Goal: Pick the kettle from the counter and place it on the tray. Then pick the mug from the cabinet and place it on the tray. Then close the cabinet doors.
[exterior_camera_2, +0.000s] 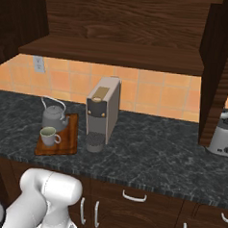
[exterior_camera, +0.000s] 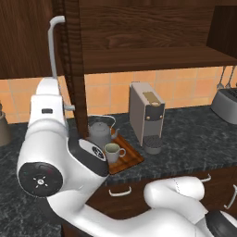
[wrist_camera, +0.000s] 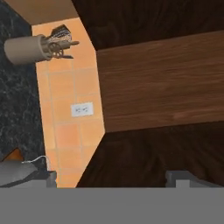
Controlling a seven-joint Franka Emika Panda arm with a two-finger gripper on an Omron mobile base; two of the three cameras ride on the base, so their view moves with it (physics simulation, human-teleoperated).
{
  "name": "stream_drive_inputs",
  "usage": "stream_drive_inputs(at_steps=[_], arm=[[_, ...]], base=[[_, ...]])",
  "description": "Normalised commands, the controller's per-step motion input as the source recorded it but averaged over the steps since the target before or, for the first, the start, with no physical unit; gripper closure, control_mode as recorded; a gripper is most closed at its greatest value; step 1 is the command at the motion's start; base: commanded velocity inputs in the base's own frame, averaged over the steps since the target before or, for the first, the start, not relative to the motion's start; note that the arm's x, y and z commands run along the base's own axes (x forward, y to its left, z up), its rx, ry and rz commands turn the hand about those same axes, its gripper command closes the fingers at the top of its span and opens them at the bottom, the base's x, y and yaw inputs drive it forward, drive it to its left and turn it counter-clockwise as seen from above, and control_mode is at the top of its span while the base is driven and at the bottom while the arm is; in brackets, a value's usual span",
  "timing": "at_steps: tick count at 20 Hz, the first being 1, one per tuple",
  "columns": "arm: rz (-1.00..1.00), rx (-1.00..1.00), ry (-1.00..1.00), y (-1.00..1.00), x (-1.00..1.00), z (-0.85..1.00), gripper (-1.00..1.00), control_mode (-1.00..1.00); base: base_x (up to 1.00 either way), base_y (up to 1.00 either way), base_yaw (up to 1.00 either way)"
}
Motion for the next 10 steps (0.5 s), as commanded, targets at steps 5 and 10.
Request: stream_drive_inputs(at_steps=[5, 10], arm=[[-0.19, 0.00, 0.00, -0.24, 0.06, 0.10, -1.00, -1.00], [-0.16, 0.00, 0.00, -0.41, 0.12, 0.02, -1.00, -1.00]], base=[[0.00, 0.00, 0.00], [0.00, 0.00, 0.00]])
